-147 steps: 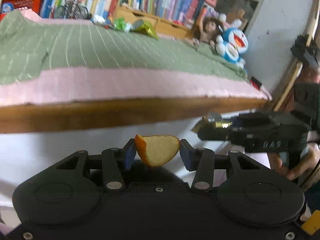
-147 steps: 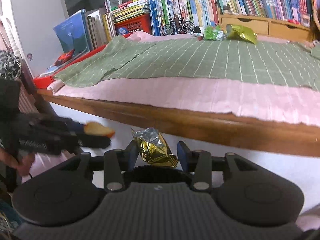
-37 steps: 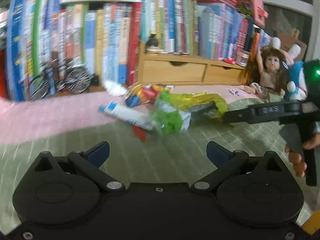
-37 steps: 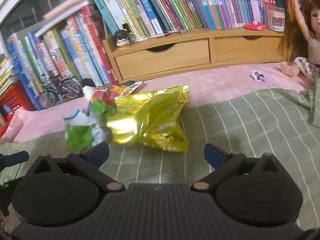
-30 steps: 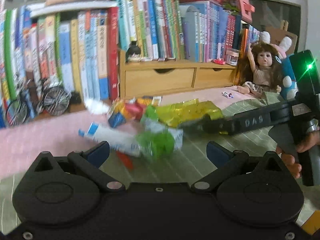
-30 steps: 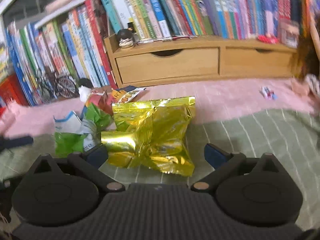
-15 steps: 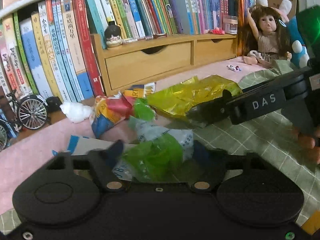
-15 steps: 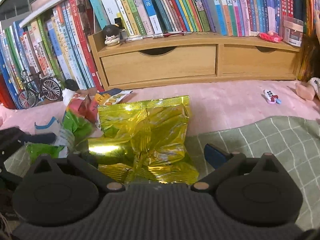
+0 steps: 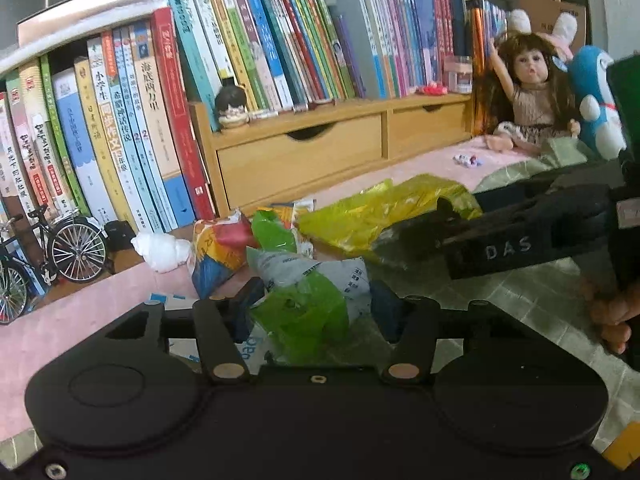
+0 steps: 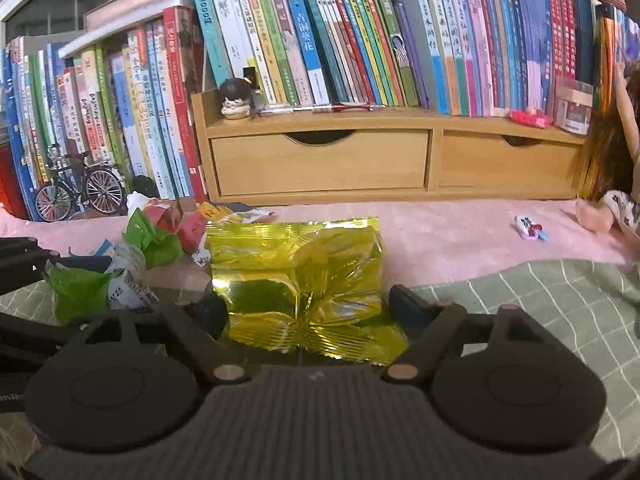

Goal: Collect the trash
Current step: 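Grasp the yellow-green foil bag with the right tool while the left tool grasps the green plastic bag, then carry the green plastic bag and yellow-green foil bag off the bed over the bin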

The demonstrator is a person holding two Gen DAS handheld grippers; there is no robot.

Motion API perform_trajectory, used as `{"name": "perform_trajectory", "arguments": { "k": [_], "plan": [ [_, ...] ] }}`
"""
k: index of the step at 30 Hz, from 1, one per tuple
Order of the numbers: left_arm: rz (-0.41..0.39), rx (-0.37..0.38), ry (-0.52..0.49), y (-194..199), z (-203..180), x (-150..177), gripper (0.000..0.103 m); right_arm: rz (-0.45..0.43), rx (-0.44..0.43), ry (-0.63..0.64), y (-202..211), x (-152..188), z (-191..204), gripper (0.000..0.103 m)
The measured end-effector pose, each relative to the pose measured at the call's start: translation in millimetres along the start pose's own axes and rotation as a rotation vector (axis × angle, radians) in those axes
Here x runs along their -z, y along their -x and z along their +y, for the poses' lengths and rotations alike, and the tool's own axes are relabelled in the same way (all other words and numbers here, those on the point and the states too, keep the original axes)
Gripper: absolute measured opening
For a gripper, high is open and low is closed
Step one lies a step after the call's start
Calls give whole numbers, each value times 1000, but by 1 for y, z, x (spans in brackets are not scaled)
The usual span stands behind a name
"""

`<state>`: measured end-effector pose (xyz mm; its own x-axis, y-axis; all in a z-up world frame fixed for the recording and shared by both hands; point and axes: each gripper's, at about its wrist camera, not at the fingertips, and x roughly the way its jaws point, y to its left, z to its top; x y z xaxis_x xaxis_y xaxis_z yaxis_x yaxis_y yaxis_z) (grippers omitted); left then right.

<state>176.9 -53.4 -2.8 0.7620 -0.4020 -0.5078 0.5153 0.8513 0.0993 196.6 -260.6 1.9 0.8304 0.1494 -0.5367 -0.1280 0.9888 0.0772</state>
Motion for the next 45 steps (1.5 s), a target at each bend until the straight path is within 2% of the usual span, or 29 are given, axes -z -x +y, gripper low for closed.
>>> {"name": "perform_trajectory", "arguments": {
  "k": [5, 9, 14, 20, 23, 31, 37, 45],
  "plan": [
    [-20, 11, 30, 8, 0, -2, 54, -38, 16, 20, 7, 0, 0, 76],
    [-19, -44, -7, 18, -7, -1, 54, -73, 49, 97, 16, -1, 5, 76],
    [-23, -34, -2, 54, -12, -3, 54, -87, -44, 45, 41, -2, 6, 76],
    [-27, -30, 6, 112, -22, -2, 54, -75, -67, 96, 85, 10, 14, 76],
    [-16, -34, 27, 139, -28, 8, 54, -75, -105, 71, 118, 17, 11, 76],
    [15, -57, 105, 191, -39, 43, 54, -103, -115, 172, 187, 33, 24, 77],
    [42, -84, 96, 221, -50, 70, 55, -53, -164, 205, 220, 51, 36, 77],
    [47, -111, 99, 262, -62, 93, 55, -36, -159, 218, 256, 79, 48, 77]
  ]
}}
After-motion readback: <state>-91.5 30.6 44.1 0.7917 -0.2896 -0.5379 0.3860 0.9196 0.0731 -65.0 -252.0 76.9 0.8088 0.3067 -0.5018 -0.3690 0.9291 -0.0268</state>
